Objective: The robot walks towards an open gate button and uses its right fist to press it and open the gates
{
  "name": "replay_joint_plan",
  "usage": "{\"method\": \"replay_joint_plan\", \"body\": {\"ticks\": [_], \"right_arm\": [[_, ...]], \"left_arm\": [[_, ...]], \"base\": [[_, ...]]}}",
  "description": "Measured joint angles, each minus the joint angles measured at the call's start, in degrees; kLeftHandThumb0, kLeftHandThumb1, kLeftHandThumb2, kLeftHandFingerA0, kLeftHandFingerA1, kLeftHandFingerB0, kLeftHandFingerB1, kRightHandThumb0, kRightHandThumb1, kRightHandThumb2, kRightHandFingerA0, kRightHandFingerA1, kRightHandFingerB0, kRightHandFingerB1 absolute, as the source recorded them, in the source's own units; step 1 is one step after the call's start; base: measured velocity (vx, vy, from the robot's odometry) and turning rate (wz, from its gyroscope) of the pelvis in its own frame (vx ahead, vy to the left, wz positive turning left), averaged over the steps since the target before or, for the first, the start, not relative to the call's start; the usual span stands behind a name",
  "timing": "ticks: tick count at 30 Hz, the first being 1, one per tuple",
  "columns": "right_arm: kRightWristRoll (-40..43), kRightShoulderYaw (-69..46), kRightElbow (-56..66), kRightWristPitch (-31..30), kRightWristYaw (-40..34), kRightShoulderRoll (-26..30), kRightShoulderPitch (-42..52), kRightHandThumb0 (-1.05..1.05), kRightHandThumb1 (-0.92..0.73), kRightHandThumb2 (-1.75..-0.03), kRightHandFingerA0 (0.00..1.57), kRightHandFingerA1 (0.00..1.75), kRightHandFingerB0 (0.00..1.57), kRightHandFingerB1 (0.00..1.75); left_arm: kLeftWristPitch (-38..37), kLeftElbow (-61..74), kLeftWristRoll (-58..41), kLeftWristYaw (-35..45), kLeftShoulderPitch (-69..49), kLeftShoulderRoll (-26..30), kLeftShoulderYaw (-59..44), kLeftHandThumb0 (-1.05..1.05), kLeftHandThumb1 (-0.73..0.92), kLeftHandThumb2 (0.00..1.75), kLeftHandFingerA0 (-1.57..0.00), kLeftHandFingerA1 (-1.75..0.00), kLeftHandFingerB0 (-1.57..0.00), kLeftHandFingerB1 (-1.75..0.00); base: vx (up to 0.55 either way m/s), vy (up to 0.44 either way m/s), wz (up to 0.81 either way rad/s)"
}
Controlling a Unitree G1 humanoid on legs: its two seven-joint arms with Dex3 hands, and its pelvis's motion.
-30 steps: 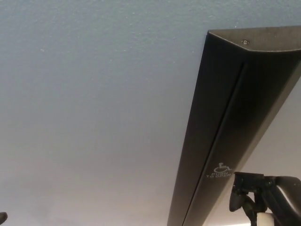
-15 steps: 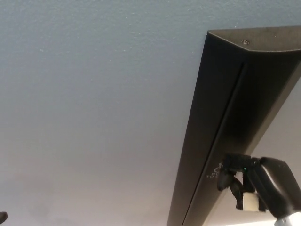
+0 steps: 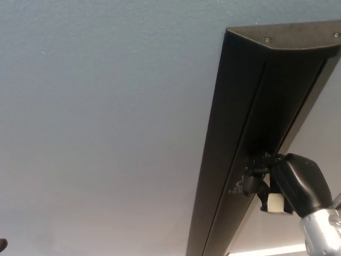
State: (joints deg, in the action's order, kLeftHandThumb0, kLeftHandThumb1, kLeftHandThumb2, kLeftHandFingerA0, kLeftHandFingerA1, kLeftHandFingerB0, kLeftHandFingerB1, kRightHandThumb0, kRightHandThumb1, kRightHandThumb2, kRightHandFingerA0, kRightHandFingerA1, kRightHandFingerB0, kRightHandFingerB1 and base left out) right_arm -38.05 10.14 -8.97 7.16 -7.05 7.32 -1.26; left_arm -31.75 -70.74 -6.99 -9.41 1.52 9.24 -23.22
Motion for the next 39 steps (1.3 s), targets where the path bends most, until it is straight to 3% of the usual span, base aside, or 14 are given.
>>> {"method": "replay_joint_plan", "body": {"ticks": [8,12,17,23,29,35,39], "right_arm": [[0.1,0.5,-5.3,-2.1,-0.2,-1.4,-5.2,-0.17,-0.49,-1.25,0.99,1.75,0.84,1.63],[0.1,0.5,-6.3,-2.7,-0.3,-2.3,-6.4,-0.19,-0.51,-1.3,1.02,1.75,0.83,1.57],[0.4,0.3,-1.7,-3.5,-0.5,-2.4,-3.8,-0.21,-0.52,-1.24,0.98,1.75,0.83,1.6],[0.6,1.0,11.6,-3.6,0.5,-1.6,7.3,-0.19,-0.51,-1.26,0.99,1.75,0.84,1.6],[1.2,1.9,24.7,-3.5,2.8,1.3,20.0,-0.18,-0.49,-1.29,0.98,1.73,0.85,1.57],[2.8,0.2,39.2,-3.2,6.2,7.2,33.9,-0.15,-0.54,-1.28,1.0,1.75,0.84,1.55],[5.8,-7.6,47.2,-2.9,9.2,12.2,39.7,-0.14,-0.54,-1.23,0.96,1.71,0.81,1.54]], "left_arm": [[0.0,0.2,0.0,-0.5,0.0,0.0,0.2,0.01,0.4,1.23,-1.04,-0.97,-0.99,-0.72],[0.0,0.2,0.0,-0.6,0.0,0.0,0.2,0.04,0.4,1.2,-1.04,-0.97,-0.97,-0.72],[0.0,0.0,0.0,-0.6,-0.3,0.0,0.1,0.08,0.4,1.17,-1.04,-1.0,-0.97,-0.74],[0.0,-0.1,0.0,-0.6,-0.4,-0.2,-0.1,0.03,0.46,1.14,-1.05,-0.99,-0.97,-0.7],[0.0,-0.1,0.0,-0.6,-0.4,-0.4,0.0,0.04,0.4,1.18,-1.03,-0.97,-0.96,-0.7],[0.0,-0.2,0.0,-0.6,-0.5,-0.6,0.0,0.03,0.39,1.23,-1.03,-0.98,-0.95,-0.7],[0.0,-0.3,0.0,-0.6,-0.6,-0.6,0.0,0.04,0.37,1.25,-1.04,-0.99,-0.96,-0.72]], "base": [[-0.05,0.002,0.0],[-0.01,0.001,-0.02],[0.0,0.0,0.02],[0.03,0.003,0.02],[0.11,0.001,0.02],[0.04,-0.003,0.01],[0.0,0.0,0.0]]}}
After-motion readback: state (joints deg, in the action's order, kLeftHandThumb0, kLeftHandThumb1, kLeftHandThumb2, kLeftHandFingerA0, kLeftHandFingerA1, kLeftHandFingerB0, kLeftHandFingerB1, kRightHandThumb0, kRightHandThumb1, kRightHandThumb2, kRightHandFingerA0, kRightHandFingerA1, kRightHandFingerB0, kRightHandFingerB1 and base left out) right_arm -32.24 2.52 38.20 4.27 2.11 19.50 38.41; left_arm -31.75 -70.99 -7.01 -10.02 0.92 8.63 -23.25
